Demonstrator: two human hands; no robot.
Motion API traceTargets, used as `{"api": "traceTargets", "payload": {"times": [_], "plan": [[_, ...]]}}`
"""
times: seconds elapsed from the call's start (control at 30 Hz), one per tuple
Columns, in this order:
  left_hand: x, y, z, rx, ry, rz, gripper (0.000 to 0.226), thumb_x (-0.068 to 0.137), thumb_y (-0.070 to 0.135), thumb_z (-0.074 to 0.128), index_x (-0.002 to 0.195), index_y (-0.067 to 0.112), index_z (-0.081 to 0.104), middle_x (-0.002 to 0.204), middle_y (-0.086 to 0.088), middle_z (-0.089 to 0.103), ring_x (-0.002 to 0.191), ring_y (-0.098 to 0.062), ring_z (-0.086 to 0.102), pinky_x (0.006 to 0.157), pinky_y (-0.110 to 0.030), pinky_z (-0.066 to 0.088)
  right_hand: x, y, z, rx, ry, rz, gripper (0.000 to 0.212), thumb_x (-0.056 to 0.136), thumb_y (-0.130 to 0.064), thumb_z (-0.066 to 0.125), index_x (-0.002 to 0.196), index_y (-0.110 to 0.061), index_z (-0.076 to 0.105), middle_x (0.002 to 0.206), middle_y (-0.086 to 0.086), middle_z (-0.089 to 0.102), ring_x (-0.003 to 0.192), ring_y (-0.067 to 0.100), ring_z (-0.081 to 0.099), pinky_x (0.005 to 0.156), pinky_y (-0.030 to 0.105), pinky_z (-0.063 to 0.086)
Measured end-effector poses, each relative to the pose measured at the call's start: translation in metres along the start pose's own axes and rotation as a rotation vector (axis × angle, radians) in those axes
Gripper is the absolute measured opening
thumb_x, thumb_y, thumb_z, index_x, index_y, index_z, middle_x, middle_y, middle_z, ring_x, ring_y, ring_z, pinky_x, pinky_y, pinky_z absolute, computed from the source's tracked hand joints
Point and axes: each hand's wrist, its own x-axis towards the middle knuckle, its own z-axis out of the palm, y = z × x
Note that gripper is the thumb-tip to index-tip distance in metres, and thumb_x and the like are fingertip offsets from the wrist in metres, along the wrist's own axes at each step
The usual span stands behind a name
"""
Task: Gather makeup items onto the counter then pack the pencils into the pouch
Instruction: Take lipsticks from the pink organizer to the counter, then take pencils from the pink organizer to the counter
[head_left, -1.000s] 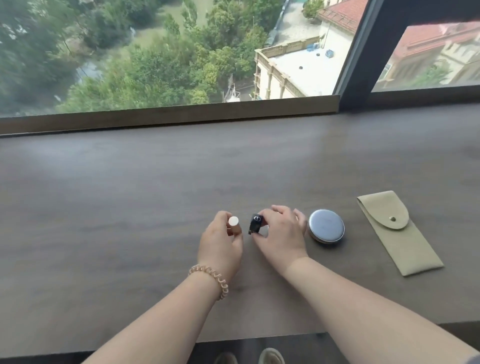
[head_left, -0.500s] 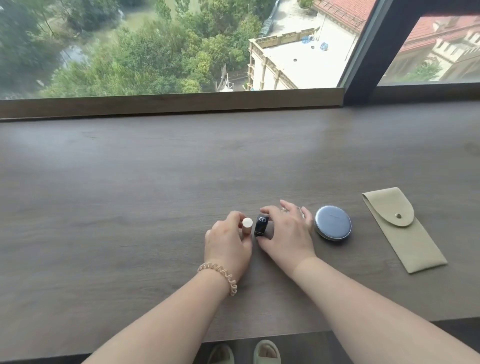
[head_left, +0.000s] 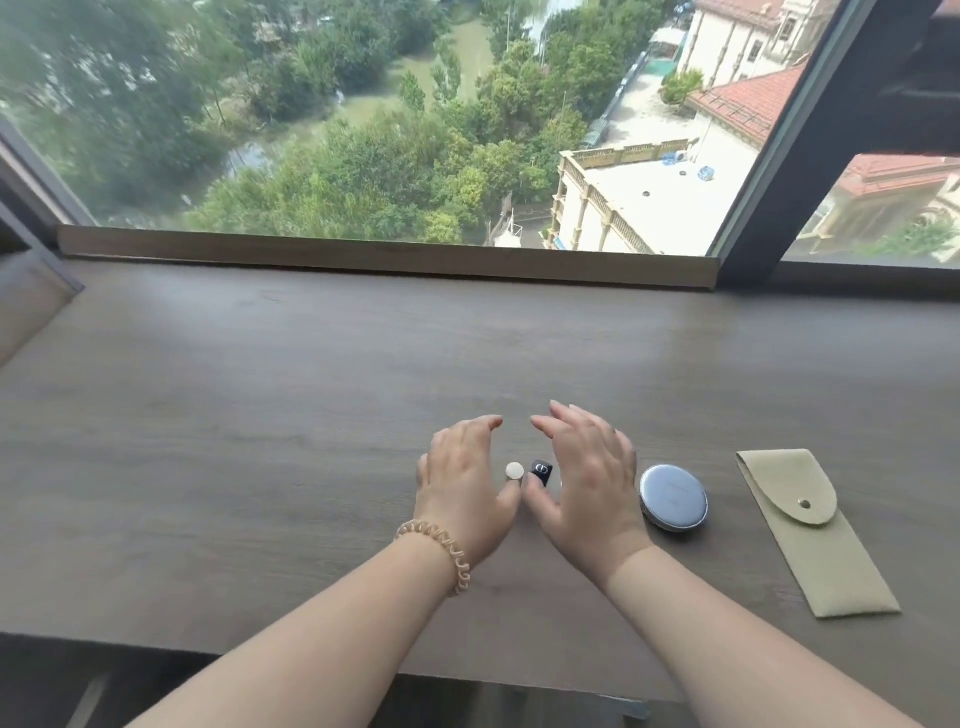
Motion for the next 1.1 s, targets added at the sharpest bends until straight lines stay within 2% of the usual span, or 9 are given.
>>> {"api": "traceTargets", "payload": {"times": [0.17,0.33,0.43,0.57,0.67,0.77,0.87,1.0,1.1], "plan": [[-0.006,-0.009,-0.066,0.051,0.158,-0.064,0.066,0.082,0.042,0.060,0.141,0.029,0.032,0.147,0.010,0.034,0.136,-0.013,0.025,0.108,-0.030,0.019,0.027,-0.057,0.002,0.030,-0.006,-0.151,0.045,0.076,-0.034,0.048,0.120,-0.021,0.052,0.132,0.007,0.055,0.125,0.022,0.040,0.103,0.036,0.020],[-0.055,-0.056,-0.151,0.268,0.327,-0.179,0.070,0.088,0.042,0.050,0.148,0.032,0.014,0.160,0.004,0.005,0.145,-0.016,0.004,0.113,-0.037,0.011,0.035,-0.150,0.023,0.040,-0.129,-0.313,0.053,0.081,-0.036,0.051,0.132,-0.024,0.043,0.147,0.008,0.039,0.134,0.022,0.027,0.107,0.037,0.015],[-0.087,-0.086,-0.188,0.384,0.366,-0.248,0.072,0.091,0.039,0.046,0.149,0.031,0.005,0.160,0.001,-0.008,0.147,-0.016,-0.006,0.113,-0.037,0.007,0.024,-0.201,0.040,0.070,-0.199,-0.373,0.055,0.082,-0.038,0.046,0.135,-0.026,0.039,0.152,0.007,0.032,0.137,0.022,0.022,0.109,0.037,0.015],[-0.142,-0.134,-0.240,0.440,0.455,-0.349,0.074,0.090,0.037,0.048,0.150,0.029,0.007,0.161,0.000,-0.006,0.148,-0.017,-0.005,0.113,-0.038,0.007,0.005,-0.284,0.056,0.087,-0.298,-0.503,0.056,0.080,-0.042,0.039,0.133,-0.026,0.042,0.150,0.007,0.035,0.136,0.022,0.026,0.106,0.035,0.013],[-0.175,-0.168,-0.277,0.463,0.476,-0.428,0.073,0.092,0.038,0.046,0.150,0.030,0.003,0.161,0.001,-0.008,0.147,-0.016,-0.008,0.114,-0.040,0.006,-0.006,-0.343,0.074,0.115,-0.323,-0.585,0.057,0.081,-0.039,0.047,0.137,-0.026,0.041,0.153,0.005,0.031,0.139,0.022,0.024,0.109,0.033,0.009],[-0.217,-0.217,-0.320,0.492,0.508,-0.513,0.074,0.092,0.037,0.046,0.150,0.031,0.002,0.161,0.002,-0.008,0.147,-0.016,-0.007,0.116,-0.041,0.007,-0.028,-0.422,0.097,0.151,-0.343,-0.675,0.057,0.081,-0.038,0.052,0.136,-0.025,0.043,0.153,0.005,0.031,0.140,0.024,0.026,0.111,0.036,0.013],[-0.258,-0.270,-0.367,0.499,0.535,-0.593,0.074,0.090,0.034,0.049,0.150,0.031,0.004,0.161,0.003,-0.004,0.147,-0.015,-0.004,0.116,-0.043,0.010,-0.052,-0.500,0.124,0.207,-0.376,-0.713,0.057,0.082,-0.032,0.058,0.136,-0.026,0.043,0.155,0.004,0.028,0.142,0.024,0.023,0.113,0.038,0.015],[-0.305,-0.340,-0.432,0.551,0.561,-0.667,0.075,0.088,0.033,0.051,0.150,0.028,0.009,0.161,0.003,0.002,0.147,-0.015,0.001,0.117,-0.045,0.013,-0.077,-0.592,0.158,0.221,-0.417,-0.777,0.060,0.085,-0.032,0.055,0.141,-0.031,0.034,0.158,0.000,0.018,0.145,0.021,0.014,0.115,0.037,0.009],[-0.326,-0.382,-0.463,0.543,0.592,-0.731,0.074,0.087,0.032,0.053,0.149,0.029,0.013,0.161,0.004,0.008,0.147,-0.014,0.004,0.115,-0.043,0.014,-0.079,-0.640,0.177,0.231,-0.444,-0.791,0.061,0.085,-0.029,0.054,0.142,-0.030,0.032,0.158,0.000,0.017,0.145,0.020,0.013,0.115,0.038,0.010]]}}
